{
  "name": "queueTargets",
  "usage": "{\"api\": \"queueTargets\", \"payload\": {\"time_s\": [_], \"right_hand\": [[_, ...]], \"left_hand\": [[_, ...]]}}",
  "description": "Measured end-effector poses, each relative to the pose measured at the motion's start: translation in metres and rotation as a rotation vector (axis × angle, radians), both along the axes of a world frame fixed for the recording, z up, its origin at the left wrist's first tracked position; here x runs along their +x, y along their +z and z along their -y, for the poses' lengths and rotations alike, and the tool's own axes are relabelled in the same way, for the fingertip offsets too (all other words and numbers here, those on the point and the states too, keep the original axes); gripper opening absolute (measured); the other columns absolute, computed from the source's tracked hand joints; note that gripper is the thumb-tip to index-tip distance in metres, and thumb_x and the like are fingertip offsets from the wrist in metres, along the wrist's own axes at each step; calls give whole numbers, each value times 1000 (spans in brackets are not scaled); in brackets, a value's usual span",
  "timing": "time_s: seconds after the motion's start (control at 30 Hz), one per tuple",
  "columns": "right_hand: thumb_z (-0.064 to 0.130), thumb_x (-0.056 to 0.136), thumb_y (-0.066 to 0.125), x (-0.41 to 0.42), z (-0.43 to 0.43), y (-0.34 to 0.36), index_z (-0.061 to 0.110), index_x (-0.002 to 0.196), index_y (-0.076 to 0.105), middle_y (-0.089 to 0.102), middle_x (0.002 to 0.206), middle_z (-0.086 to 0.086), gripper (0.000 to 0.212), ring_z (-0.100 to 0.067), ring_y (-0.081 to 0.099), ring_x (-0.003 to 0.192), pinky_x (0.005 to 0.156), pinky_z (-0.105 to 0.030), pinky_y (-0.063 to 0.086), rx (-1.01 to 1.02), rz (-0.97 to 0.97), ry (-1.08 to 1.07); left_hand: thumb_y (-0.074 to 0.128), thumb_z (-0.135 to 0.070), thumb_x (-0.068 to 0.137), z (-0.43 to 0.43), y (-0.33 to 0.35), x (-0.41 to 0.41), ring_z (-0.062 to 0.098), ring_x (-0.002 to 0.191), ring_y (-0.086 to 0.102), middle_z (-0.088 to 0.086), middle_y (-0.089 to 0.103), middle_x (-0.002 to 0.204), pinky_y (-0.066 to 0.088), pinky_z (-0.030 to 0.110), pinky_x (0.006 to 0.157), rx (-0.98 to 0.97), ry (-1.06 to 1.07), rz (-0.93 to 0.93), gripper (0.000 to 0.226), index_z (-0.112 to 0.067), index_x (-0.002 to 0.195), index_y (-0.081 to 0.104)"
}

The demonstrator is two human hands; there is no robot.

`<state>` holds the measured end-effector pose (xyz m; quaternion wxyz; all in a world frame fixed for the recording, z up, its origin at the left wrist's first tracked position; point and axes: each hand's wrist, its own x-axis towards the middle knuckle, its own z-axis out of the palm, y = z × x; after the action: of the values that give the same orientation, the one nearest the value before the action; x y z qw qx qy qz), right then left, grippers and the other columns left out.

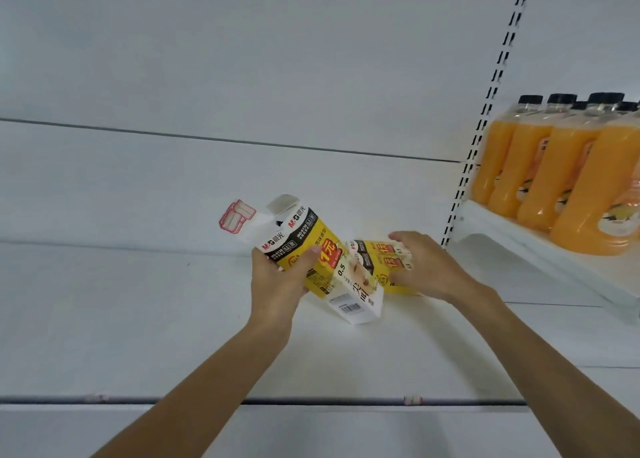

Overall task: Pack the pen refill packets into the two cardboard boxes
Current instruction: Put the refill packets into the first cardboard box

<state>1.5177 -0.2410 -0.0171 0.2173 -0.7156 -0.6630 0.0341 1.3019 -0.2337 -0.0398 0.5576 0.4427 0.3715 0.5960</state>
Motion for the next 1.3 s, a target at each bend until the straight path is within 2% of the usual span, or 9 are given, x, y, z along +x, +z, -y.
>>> {"api": "queueTargets", "payload": {"time_s": [0.13,0.23,0.37,0.47,0.57,0.77,0.83,0.93,1.3], "right_hand": [[41,81,60,20,-10,-28,22,144,25,32,145,-2,75,-22,28,134,102,-42,33,-189,369,-42],[46,78,57,18,-15,-24,23,130,44,42,116,-1,58,-22,38,116,89,-37,35,-75,509,-29],[48,71,66,-17,-19,-19,24,109,51,39,96,4,47,-17,45,100,73,-31,33,-56,277,170],[45,73,68,-61,-20,-12,21,95,47,50,91,5,39,-16,48,87,65,-31,36,-1,149,267],[50,76,64,-106,-27,-4,20,102,47,58,92,5,43,-18,55,85,68,-32,41,1,101,346],[54,80,61,-229,-32,4,25,117,42,53,92,9,51,-16,53,84,71,-31,40,24,39,590],[54,79,61,-283,-30,5,26,117,43,52,91,10,51,-14,53,81,70,-30,41,31,22,698],[54,79,61,-368,-23,5,25,117,44,54,93,10,51,-13,54,82,71,-30,42,25,21,844],[51,80,59,-666,-13,5,37,135,30,59,116,5,64,-19,55,105,84,-35,45,80,-41,1128]], "left_hand": [[61,-20,84,-3,11,-12,12,82,63,-3,66,93,50,34,76,-26,128,82,37,-17,115,42],[47,-32,85,-7,16,-34,16,67,60,1,62,83,48,34,65,-46,226,88,38,-13,117,44],[55,-54,66,3,20,-67,23,69,63,5,65,85,51,38,70,-52,251,-102,61,-15,113,54],[75,-50,61,17,24,-90,18,81,65,-3,67,89,51,40,82,13,369,-372,64,-23,114,52],[83,-47,52,32,27,-124,16,84,65,-4,66,93,51,42,85,-10,467,-476,84,-23,122,43],[79,-36,63,91,23,-233,15,77,66,-4,68,87,49,31,66,-46,788,-490,45,-24,99,54],[75,-36,67,115,18,-277,17,79,67,-4,70,86,49,34,71,-67,872,-486,35,-25,96,58],[70,-42,70,149,10,-342,20,81,67,-3,71,85,48,42,80,-118,972,-517,30,-27,94,59],[67,-43,73,207,3,-587,21,82,65,-1,69,85,46,41,81,-240,1136,-536,26,-27,92,57]]}}
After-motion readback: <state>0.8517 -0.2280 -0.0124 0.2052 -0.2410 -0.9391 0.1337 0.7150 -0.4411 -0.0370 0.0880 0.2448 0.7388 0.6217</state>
